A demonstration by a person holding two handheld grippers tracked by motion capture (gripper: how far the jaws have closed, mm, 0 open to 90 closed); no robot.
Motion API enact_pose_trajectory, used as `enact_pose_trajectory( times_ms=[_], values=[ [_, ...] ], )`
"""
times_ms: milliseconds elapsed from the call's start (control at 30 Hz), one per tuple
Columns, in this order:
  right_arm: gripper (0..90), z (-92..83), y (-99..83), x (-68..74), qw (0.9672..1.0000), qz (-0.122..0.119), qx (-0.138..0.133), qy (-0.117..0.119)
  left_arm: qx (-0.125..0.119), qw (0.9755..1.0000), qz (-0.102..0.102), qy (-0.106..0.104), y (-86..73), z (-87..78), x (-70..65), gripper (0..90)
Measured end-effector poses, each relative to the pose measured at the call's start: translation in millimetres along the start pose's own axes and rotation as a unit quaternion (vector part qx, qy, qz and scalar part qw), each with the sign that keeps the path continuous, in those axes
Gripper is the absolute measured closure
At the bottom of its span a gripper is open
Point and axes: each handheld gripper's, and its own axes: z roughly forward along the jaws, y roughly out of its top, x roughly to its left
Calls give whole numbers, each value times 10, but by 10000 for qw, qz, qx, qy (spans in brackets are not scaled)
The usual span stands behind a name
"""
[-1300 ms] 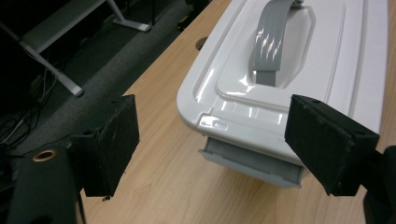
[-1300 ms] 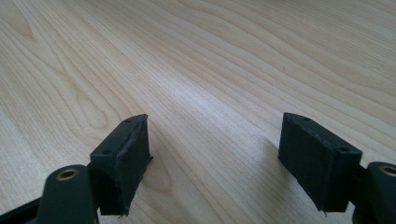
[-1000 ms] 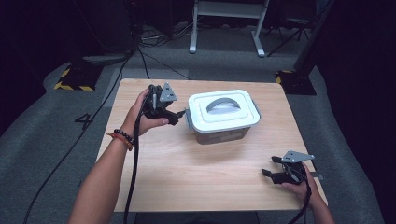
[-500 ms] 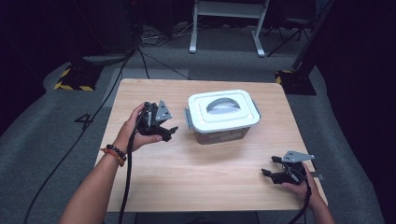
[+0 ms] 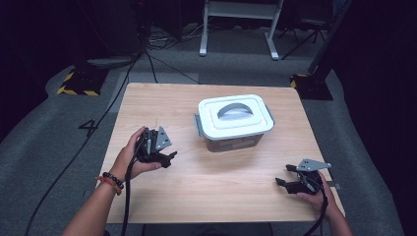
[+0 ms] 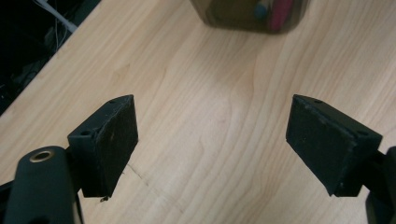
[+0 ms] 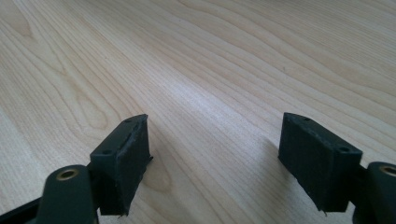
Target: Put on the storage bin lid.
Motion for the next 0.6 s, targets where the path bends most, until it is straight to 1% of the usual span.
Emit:
enact_pose_trajectory(
  times_ms=[67, 167, 200, 333, 367, 533, 600],
  values=[
    [250, 0, 0, 0, 10000, 0, 0, 2, -1, 10000, -52, 31, -78, 7, -35, 173],
    [250, 0, 0, 0, 10000, 2, 0, 3, 51, 9999, -71, 92, -183, 19, -73, 173],
    [250, 0, 0, 0, 10000, 1, 0, 3, 34, 9999, -114, 90, -218, 18, -82, 173],
    [250, 0, 0, 0, 10000, 1, -1, 2, 57, 9996, -266, 59, -351, 25, -100, 174],
    [250, 0, 0, 0, 10000, 1, -1, 3, 58, 9994, -333, 33, -382, 29, -105, 174],
    [250, 0, 0, 0, 10000, 1, -1, 3, 127, 9987, -487, 6, -534, 49, -148, 174],
    [250, 0, 0, 0, 10000, 3, -1, 3, 126, 9983, -561, -38, -600, 61, -157, 175]
  ],
)
